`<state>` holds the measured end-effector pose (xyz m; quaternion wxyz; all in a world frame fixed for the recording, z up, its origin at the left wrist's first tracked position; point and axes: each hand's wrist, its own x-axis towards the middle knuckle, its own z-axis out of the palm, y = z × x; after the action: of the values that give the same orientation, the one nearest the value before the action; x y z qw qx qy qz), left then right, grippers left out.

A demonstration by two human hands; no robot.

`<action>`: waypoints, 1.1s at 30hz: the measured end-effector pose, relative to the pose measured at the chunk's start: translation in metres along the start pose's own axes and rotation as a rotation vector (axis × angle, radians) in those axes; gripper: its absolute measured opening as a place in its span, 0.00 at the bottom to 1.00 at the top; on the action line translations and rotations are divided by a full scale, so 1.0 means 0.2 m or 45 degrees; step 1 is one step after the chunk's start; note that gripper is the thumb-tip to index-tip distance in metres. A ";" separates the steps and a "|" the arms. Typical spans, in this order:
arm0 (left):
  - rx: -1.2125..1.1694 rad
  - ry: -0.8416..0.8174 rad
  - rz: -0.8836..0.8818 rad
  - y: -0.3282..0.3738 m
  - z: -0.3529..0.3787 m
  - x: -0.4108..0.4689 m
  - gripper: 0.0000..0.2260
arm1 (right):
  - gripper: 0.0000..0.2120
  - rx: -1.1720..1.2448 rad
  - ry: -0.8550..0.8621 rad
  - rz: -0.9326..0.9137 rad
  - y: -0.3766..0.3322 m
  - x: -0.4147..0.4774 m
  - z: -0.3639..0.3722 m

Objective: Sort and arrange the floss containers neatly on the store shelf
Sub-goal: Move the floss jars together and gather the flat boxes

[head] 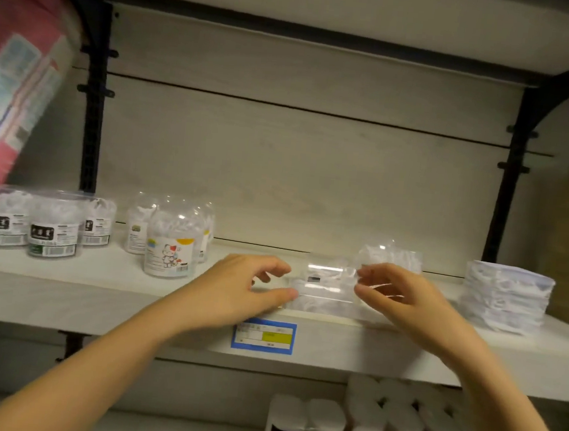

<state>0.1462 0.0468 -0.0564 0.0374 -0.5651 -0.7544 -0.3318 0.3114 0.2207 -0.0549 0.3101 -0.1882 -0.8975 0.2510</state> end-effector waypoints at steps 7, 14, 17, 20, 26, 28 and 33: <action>-0.049 -0.240 -0.117 0.02 0.04 0.12 0.26 | 0.22 -0.032 -0.201 0.017 0.01 0.01 0.01; -0.496 0.040 -0.182 0.11 -0.05 0.15 0.18 | 0.29 0.023 -0.008 -0.204 -0.06 0.03 0.00; -0.485 0.080 -0.216 0.13 -0.07 0.13 0.19 | 0.28 -0.059 0.100 -0.315 -0.08 0.02 0.00; -0.422 0.026 -0.178 0.13 -0.09 0.10 0.26 | 0.26 -0.002 0.076 -0.332 -0.08 0.02 0.01; -0.463 0.035 -0.030 0.12 -0.07 0.02 0.20 | 0.27 0.176 0.008 -0.263 -0.07 0.00 0.00; -0.464 0.122 -0.014 0.12 -0.04 0.01 0.20 | 0.26 0.190 0.096 -0.283 -0.06 -0.03 0.02; -0.581 0.126 0.006 0.15 0.06 0.01 0.24 | 0.36 -0.145 0.236 -0.623 0.01 -0.14 0.00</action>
<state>0.1749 0.0599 -0.0512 -0.0539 -0.5436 -0.6558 -0.5211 0.3322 0.2075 -0.0695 0.4312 -0.0049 -0.8968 0.0993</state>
